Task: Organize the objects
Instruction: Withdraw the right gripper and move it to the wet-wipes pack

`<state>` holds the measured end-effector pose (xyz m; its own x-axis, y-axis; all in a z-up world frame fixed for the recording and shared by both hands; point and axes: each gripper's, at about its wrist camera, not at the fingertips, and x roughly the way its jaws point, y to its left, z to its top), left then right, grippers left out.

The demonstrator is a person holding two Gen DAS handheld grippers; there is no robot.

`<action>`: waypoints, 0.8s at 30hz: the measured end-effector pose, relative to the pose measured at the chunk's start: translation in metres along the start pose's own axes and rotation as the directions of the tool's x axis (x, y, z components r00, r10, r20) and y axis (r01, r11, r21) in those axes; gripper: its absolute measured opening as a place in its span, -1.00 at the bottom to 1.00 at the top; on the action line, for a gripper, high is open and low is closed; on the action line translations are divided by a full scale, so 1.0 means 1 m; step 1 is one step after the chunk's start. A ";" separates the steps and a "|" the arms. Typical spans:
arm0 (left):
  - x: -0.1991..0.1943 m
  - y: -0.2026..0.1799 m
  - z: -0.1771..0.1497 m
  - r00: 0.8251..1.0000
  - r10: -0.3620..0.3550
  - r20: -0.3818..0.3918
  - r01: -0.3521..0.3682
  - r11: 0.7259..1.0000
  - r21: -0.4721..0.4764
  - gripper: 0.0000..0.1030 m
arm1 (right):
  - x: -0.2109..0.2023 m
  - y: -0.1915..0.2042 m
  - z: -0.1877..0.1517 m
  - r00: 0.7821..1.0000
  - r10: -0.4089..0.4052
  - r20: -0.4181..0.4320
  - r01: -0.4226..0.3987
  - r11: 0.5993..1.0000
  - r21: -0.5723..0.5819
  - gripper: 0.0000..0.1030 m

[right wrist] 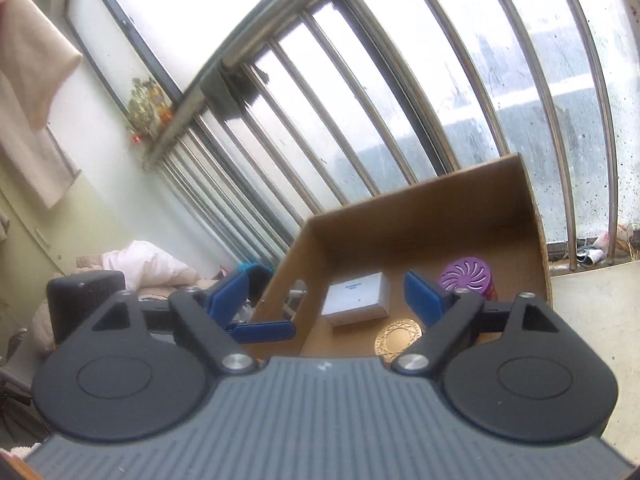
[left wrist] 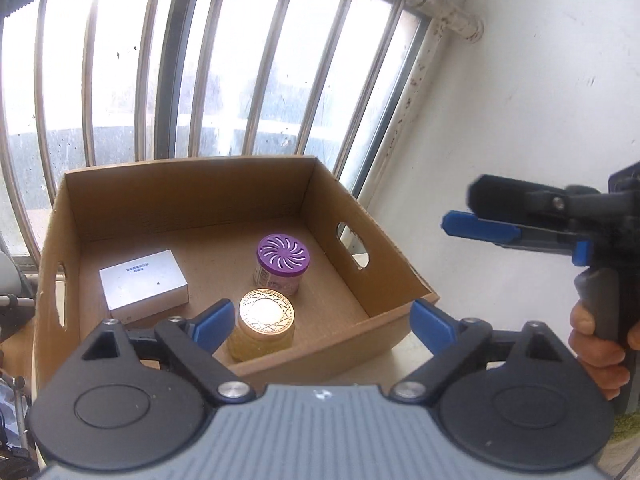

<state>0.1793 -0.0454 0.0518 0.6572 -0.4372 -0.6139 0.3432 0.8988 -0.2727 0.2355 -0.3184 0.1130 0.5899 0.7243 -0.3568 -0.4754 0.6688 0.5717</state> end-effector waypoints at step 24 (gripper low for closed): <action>-0.064 0.068 -0.147 0.975 0.222 0.019 -0.220 0.972 -0.079 0.92 | 0.065 0.053 -0.151 0.978 0.018 -0.208 -0.008 0.999 0.049 0.99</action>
<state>0.0620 0.0486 -0.0358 0.7299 -0.2275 -0.6446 0.1362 0.9725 -0.1890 0.1505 -0.2105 0.0083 0.4325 0.7554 -0.4923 -0.4474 0.6538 0.6102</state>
